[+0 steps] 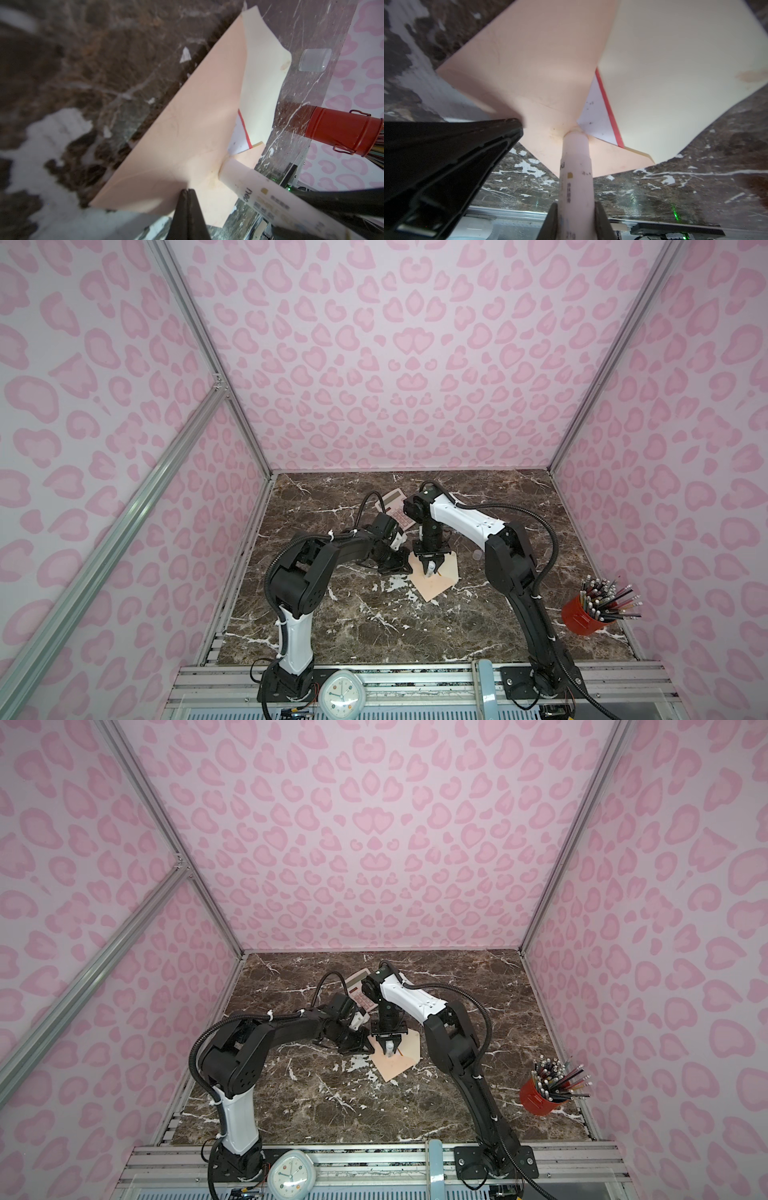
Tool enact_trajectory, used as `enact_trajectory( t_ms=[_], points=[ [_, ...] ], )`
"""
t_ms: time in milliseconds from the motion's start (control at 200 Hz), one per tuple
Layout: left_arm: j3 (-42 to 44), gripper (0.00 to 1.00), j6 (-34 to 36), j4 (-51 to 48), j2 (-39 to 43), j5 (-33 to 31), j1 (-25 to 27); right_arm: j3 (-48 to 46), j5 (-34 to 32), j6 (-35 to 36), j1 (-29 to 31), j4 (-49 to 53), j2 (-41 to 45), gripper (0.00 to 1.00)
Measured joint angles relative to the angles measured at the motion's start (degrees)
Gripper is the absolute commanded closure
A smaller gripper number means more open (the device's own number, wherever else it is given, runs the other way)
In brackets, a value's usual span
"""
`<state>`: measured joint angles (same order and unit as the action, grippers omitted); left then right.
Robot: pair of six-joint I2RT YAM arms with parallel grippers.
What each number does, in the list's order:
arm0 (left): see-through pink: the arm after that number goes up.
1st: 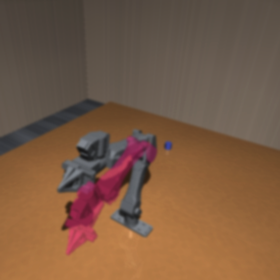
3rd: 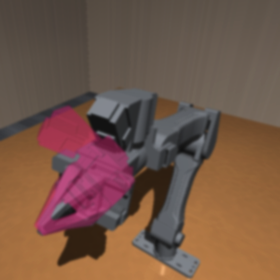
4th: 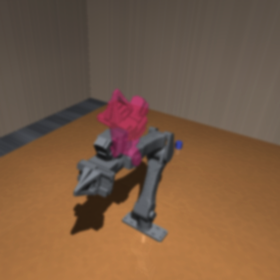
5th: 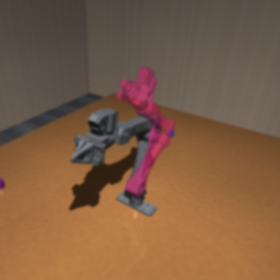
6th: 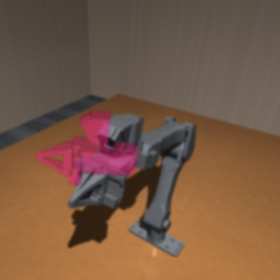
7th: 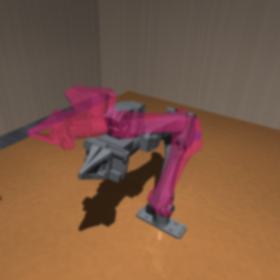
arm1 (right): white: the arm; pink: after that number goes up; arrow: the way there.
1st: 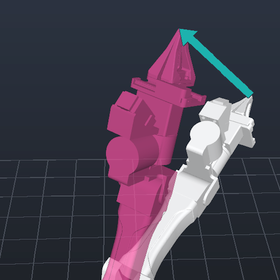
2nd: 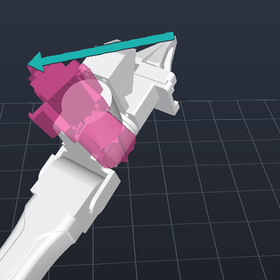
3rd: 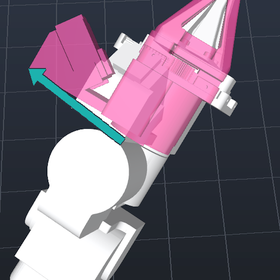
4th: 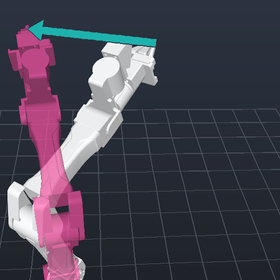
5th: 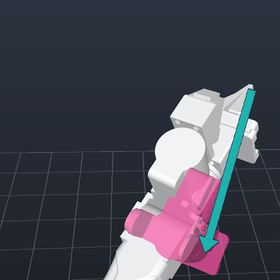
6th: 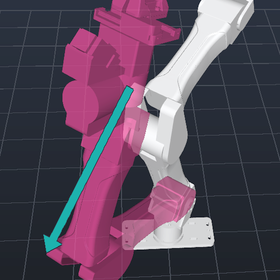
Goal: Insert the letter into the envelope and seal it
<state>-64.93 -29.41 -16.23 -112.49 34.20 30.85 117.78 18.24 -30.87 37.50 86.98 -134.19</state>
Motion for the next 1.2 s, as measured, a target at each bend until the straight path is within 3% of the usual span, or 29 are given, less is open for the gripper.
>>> enact_trajectory(
  t_ms=[285,835,1200],
  points=[
    [-0.4,0.96,0.5,-0.5,-0.3,0.4,-0.1,0.6,-1.1,0.0,-0.1,-0.4,1.3,1.00],
    [-1.2,0.96,1.2,-2.1,-0.4,0.2,-0.6,-4.2,0.5,0.0,-3.0,-1.4,11.3,1.00],
    [-1.6,0.96,1.4,-3.3,-0.4,-0.1,-0.8,-3.5,1.2,0.0,-3.2,-1.2,11.3,1.00]
  ],
)
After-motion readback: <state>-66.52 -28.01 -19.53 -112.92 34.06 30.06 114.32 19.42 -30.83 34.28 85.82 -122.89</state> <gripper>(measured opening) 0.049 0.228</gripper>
